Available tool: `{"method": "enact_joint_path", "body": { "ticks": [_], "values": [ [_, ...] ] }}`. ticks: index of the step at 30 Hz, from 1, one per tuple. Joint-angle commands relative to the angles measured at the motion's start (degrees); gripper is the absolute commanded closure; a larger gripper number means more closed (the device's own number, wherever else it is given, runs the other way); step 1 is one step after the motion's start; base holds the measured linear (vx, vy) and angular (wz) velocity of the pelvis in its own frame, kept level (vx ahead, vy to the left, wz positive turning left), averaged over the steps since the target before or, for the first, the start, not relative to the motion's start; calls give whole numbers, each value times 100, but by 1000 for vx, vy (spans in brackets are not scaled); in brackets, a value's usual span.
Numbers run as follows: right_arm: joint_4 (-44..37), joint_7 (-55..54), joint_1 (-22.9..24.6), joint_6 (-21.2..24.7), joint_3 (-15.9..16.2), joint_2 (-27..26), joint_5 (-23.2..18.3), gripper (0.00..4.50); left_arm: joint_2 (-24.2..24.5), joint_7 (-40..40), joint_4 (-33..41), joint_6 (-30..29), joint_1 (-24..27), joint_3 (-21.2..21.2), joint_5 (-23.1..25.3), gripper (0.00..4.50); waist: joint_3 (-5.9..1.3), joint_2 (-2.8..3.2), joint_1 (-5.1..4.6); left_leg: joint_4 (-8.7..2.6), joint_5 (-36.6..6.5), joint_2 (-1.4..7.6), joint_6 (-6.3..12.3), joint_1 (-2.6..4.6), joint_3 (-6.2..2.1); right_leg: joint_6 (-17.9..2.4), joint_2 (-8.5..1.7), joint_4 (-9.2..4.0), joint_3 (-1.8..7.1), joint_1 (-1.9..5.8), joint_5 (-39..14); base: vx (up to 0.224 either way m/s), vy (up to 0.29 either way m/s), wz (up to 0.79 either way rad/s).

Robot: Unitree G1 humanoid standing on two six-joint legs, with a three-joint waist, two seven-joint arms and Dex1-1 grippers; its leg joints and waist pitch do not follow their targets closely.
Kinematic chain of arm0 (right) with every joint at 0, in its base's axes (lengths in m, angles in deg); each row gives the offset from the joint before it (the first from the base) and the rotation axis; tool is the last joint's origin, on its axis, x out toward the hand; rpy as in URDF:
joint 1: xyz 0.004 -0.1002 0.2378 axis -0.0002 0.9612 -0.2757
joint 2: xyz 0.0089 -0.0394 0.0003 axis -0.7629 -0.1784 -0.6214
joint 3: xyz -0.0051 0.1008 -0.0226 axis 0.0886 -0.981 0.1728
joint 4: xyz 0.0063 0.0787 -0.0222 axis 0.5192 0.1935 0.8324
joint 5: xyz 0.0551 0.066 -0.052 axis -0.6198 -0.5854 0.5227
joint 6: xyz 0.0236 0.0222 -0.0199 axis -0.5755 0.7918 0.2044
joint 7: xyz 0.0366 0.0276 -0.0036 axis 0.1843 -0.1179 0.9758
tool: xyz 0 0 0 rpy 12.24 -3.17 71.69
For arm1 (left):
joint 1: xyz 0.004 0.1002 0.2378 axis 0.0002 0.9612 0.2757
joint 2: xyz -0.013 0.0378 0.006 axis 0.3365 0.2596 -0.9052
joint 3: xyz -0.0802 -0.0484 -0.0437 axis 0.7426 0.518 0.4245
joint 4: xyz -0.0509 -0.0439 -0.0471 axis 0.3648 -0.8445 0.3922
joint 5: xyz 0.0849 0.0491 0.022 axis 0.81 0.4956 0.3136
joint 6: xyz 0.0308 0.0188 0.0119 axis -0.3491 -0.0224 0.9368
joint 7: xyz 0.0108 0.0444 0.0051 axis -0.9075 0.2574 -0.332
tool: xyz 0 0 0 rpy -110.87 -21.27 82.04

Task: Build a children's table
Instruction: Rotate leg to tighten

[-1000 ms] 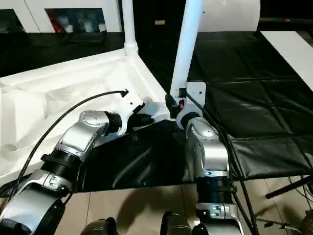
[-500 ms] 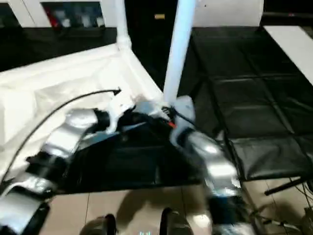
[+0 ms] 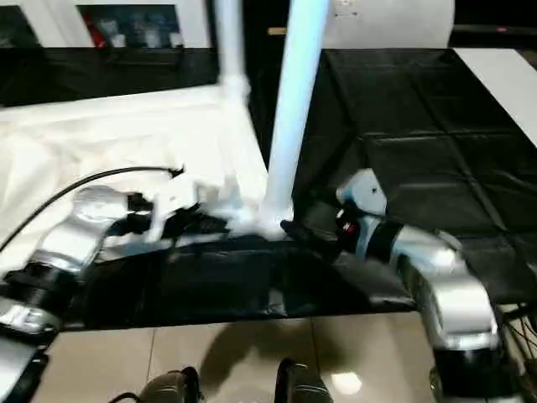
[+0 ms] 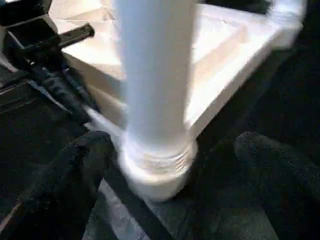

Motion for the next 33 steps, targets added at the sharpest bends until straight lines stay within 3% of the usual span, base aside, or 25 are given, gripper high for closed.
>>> {"method": "enact_joint_path", "body": {
  "ticks": [1,6,10,19,27,33],
  "values": [
    [91,487,-45,-110,221,98,-118,2,28,-579,122,50,125,-364,-37,450,-472,-37,-3,-288,-777,216,708,43,34,-1332,-320,-332,301,419,-1262,0,0,0],
    [304,1251,-155,-199,442,239,-317,29,96,-925,115,232,119,-514,-34,450,-484,-42,79,-269,-626,250,856,29,36,-1513,-326,-272,305,435,-880,0,0,0],
    [681,1776,-416,-218,675,316,-449,71,134,-1204,120,371,81,-597,-55,450,-472,-73,116,-277,-812,247,713,38,44,-1381,-339,-314,307,427,-1388,0,0,0],
    [1344,2440,-770,-435,921,445,-339,147,170,-1296,65,416,4,-621,-38,450,-516,-92,141,-245,-549,238,790,17,53,-1454,-325,-253,301,440,-1035,0,0,0],
    [1774,2775,-1070,-588,1103,417,-312,200,182,-1257,54,494,49,-610,-26,450,-526,-111,149,-228,-542,237,807,13,60,-1431,-323,-249,298,438,-1160,0,0,0],
    [1743,2894,-1024,-541,1162,404,-401,236,137,-1076,31,482,64,-559,-17,450,-513,-123,153,-233,-596,238,792,22,61,-1391,-317,-260,300,424,-1281,0,0,0]
  ]
}}
